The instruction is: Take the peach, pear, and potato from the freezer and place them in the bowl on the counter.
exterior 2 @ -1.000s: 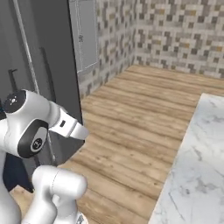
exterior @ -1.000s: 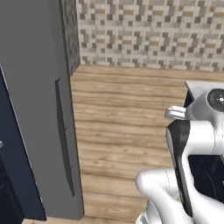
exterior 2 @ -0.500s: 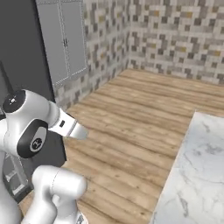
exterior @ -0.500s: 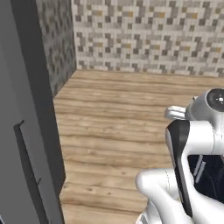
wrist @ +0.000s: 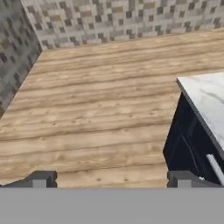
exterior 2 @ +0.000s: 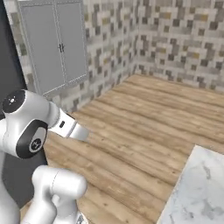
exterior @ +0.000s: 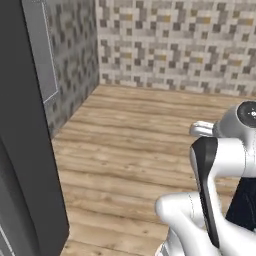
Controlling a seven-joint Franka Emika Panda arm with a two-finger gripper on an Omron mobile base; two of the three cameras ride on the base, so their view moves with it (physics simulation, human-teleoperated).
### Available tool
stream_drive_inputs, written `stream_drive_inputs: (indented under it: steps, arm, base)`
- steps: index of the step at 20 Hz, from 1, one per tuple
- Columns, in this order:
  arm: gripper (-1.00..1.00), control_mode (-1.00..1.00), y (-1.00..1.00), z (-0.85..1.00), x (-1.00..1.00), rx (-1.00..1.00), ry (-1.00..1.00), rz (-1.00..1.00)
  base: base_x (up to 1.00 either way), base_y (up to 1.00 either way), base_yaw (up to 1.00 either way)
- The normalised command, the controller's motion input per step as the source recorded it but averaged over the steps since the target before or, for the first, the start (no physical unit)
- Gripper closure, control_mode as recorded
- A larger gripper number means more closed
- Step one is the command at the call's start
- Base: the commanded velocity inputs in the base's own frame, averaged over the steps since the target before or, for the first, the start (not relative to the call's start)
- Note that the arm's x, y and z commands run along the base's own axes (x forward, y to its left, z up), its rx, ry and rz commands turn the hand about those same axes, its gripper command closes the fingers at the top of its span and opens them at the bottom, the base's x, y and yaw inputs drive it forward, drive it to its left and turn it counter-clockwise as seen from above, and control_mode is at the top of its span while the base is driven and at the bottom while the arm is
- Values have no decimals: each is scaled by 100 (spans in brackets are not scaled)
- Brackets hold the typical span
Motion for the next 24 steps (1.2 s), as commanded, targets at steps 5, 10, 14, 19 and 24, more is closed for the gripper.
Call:
stream_drive_inputs:
  steps: [5,10,14,19,24]
  arm:
    - [-100,100,0,0,0,0,0,0]
    - [-100,100,0,0,0,0,0,0]
    - [-100,100,0,0,0,0,0,0]
    - [-100,100,0,0,0,0,0,0]
    - [-100,100,0,0,0,0,0,0]
  base:
    - [80,-4,78]
    - [52,0,84]
    - [31,0,90]
    - [30,-4,88]
    - [25,-7,77]
